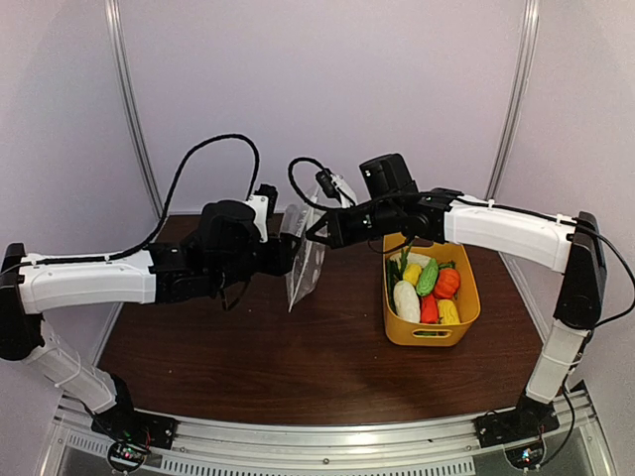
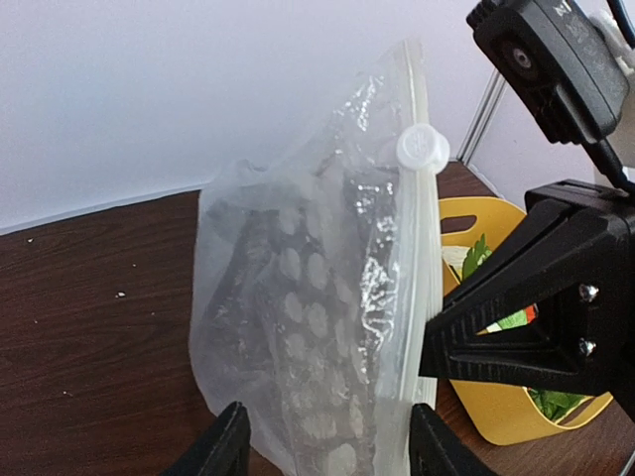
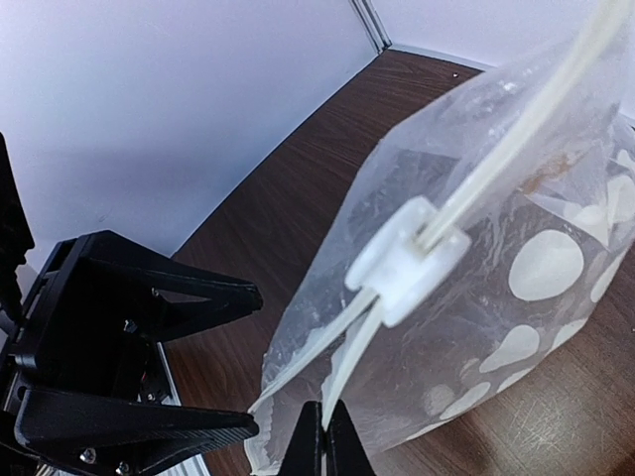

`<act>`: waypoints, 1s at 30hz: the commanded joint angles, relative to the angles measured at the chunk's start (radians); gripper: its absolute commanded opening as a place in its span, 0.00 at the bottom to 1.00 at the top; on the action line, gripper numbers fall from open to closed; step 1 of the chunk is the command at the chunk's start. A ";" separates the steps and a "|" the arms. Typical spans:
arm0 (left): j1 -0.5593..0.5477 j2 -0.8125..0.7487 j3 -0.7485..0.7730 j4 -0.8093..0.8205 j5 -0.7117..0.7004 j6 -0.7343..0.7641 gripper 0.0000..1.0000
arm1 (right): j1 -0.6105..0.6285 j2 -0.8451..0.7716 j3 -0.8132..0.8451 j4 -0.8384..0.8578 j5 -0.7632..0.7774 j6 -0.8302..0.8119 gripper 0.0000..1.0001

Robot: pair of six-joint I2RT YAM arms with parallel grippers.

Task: Place the food in the zip-top bag and seal the zipper
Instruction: Pass from the right arm to the left

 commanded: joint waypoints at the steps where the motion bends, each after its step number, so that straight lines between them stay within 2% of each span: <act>1: -0.002 0.009 0.035 0.003 -0.059 0.042 0.55 | -0.005 0.000 0.026 0.010 -0.023 0.023 0.00; 5: -0.002 0.027 0.058 -0.040 -0.082 0.043 0.65 | -0.003 0.005 0.024 0.016 -0.030 0.034 0.00; 8: -0.002 0.040 0.065 -0.014 -0.002 0.086 0.69 | -0.004 0.009 0.026 0.022 -0.037 0.049 0.00; 10: -0.002 0.048 0.067 -0.008 0.052 0.097 0.71 | -0.004 0.012 0.029 0.024 -0.045 0.055 0.00; 13: -0.003 0.065 0.074 0.012 0.059 0.100 0.70 | -0.005 0.013 0.030 0.029 -0.053 0.065 0.00; 26: -0.003 0.062 0.081 -0.072 -0.111 0.089 0.42 | -0.008 -0.007 -0.001 0.029 -0.075 0.039 0.00; 30: -0.002 0.047 0.080 -0.083 -0.146 0.099 0.24 | -0.010 -0.011 -0.014 0.007 -0.039 0.017 0.00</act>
